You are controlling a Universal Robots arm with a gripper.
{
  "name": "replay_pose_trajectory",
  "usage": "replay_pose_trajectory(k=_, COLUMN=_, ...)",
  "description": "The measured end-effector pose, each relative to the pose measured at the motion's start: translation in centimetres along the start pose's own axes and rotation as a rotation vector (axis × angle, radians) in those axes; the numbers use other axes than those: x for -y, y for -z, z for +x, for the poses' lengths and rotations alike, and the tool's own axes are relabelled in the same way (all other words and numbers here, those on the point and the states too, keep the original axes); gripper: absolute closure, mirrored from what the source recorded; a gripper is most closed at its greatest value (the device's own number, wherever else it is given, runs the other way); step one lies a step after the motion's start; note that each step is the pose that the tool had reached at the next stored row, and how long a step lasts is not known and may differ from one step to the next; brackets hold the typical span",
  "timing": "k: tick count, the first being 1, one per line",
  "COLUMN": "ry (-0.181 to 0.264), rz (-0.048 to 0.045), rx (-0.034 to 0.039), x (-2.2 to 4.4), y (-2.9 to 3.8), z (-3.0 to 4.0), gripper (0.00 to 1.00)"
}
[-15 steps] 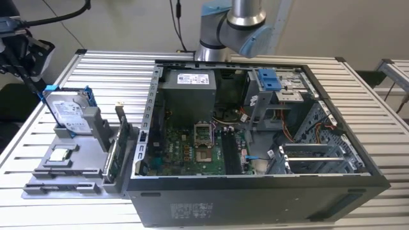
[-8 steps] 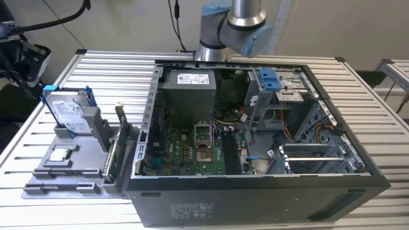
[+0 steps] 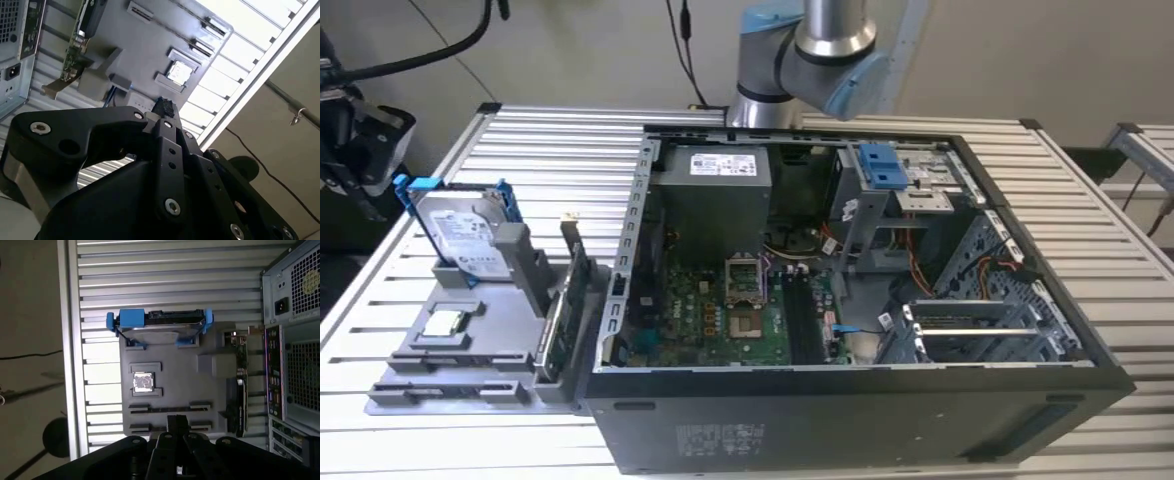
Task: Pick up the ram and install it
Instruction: 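Reach for the ram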
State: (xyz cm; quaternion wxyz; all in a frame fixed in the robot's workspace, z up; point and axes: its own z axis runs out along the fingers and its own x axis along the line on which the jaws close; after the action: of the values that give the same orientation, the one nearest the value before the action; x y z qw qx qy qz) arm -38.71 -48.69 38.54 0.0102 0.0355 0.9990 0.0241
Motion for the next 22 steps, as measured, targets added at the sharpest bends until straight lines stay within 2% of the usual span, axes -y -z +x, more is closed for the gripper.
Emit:
replay_pose_trajectory(k=16, ry=0.000, rz=0.0000, rx=0.0000, x=4.36, y=0.05, z=-0.11, gripper=0.89)
replay_pose_trajectory(k=22, ry=0.000, rz=0.0000, rx=0.0000, x=5.79, y=0.04, z=-0.14, gripper=0.89)
